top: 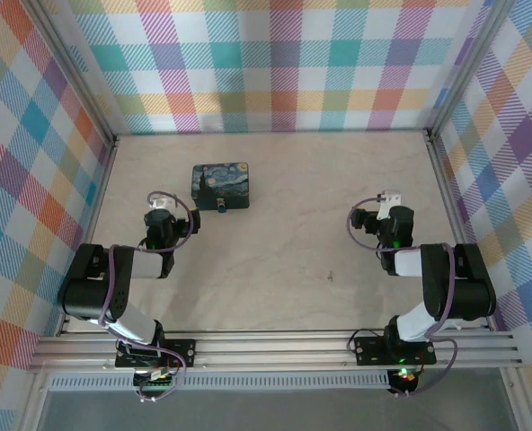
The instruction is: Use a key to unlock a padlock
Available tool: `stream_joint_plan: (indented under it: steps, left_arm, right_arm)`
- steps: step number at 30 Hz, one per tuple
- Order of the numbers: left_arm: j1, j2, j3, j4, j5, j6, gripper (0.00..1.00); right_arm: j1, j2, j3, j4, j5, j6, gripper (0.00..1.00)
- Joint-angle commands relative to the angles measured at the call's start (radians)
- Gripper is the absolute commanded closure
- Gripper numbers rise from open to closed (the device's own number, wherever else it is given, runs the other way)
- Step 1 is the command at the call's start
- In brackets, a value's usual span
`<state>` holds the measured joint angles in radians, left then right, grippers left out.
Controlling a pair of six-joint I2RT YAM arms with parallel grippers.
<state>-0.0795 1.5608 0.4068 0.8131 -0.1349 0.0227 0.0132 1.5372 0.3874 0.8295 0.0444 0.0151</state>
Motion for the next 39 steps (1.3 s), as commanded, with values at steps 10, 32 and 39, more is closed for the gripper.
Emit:
stream_joint_plan:
  steps: [10, 32, 39]
  left_arm:
    - [0.010, 0.004, 0.010, 0.002, 0.005, -0.006, 0.00]
    - [0.010, -0.241, 0.085, -0.315, 0.005, -0.030, 0.00]
    - [0.010, -0.455, 0.111, -0.477, 0.003, -0.153, 0.00]
  right_arm:
    - [-0.003, -0.002, 0.013, 0.022, 0.004, 0.014, 0.00]
    - [-0.002, -0.141, 0.016, -0.112, 0.030, 0.031, 0.00]
    - [-0.003, -0.314, 0.095, -0.478, 0.028, 0.132, 0.00]
